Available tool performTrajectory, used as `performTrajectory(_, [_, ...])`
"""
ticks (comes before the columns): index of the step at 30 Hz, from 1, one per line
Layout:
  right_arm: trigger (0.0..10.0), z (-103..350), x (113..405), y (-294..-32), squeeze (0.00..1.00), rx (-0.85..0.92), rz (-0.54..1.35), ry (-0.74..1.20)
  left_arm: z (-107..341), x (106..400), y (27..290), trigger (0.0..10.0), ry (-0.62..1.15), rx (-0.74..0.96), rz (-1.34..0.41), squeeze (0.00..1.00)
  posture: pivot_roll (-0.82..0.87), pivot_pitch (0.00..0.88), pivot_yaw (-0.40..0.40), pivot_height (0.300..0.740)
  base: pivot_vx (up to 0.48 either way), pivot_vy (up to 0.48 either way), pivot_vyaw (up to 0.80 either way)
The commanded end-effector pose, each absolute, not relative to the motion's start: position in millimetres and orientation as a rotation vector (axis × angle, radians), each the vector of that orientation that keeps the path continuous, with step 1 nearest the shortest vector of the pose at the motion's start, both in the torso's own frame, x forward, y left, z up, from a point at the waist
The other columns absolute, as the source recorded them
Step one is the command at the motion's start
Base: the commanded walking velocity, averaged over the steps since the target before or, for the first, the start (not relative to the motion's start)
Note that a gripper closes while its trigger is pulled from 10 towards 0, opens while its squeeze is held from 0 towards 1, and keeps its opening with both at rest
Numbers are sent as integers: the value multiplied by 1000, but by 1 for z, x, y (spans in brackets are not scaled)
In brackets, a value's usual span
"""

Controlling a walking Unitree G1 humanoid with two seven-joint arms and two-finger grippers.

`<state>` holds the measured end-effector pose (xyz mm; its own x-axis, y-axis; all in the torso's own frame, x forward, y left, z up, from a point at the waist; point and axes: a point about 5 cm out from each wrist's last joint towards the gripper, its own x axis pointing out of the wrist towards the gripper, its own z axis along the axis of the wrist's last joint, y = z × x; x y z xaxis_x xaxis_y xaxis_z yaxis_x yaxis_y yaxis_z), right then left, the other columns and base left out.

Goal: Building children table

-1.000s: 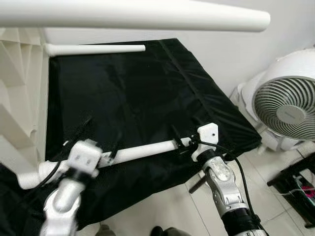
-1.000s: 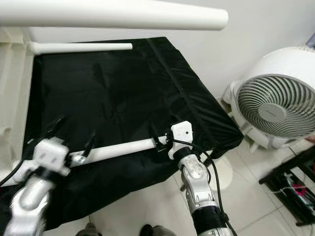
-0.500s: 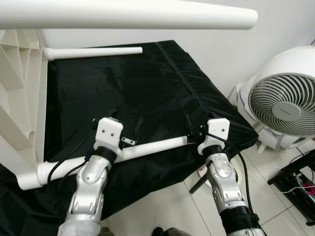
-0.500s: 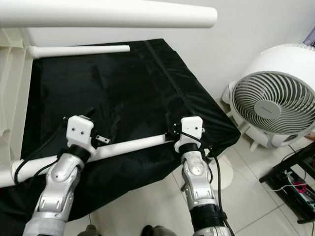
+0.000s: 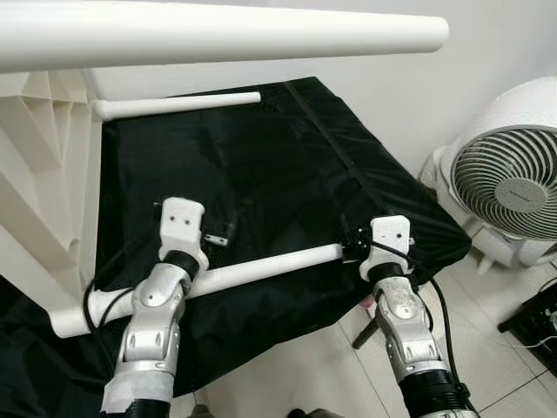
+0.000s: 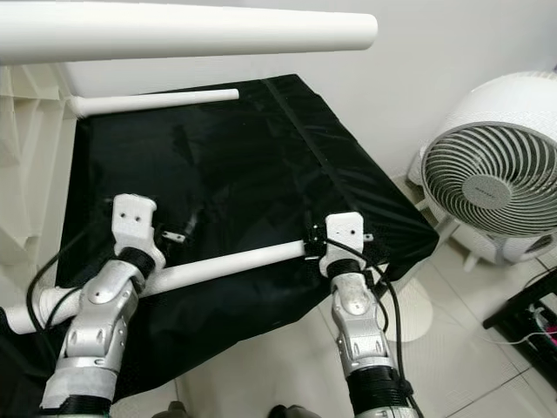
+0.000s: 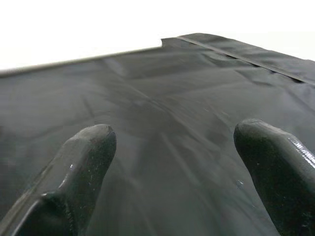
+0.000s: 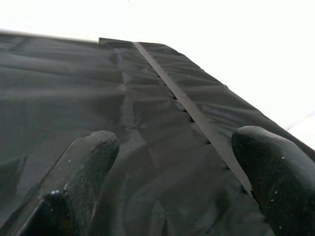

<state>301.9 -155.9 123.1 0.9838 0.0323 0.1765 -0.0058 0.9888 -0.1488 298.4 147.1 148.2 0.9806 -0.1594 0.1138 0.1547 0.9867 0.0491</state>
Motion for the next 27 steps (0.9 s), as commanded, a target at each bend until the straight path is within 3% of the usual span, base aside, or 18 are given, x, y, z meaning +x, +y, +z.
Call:
performTrajectory(1, [10000,124,304,-157,0,-145,23,-184,149,298,152,10000,-118,32,-52,0,137,44,36,740,0,0,0])
performTrajectory(12, [10000,129,307,-145,0,-159,65,-210,139,296,148,10000,-111,49,-130,0,120,54,-47,740,0,0,0])
performTrajectory(19, [10000,129,309,-140,0,-151,51,-211,138,299,151,10000,-98,21,-12,0,127,35,-51,740,0,0,0])
performTrajectory(27, [10000,129,314,-141,0,-151,40,-207,144,310,149,10000,-117,30,7,0,133,25,-62,740,0,-32,0])
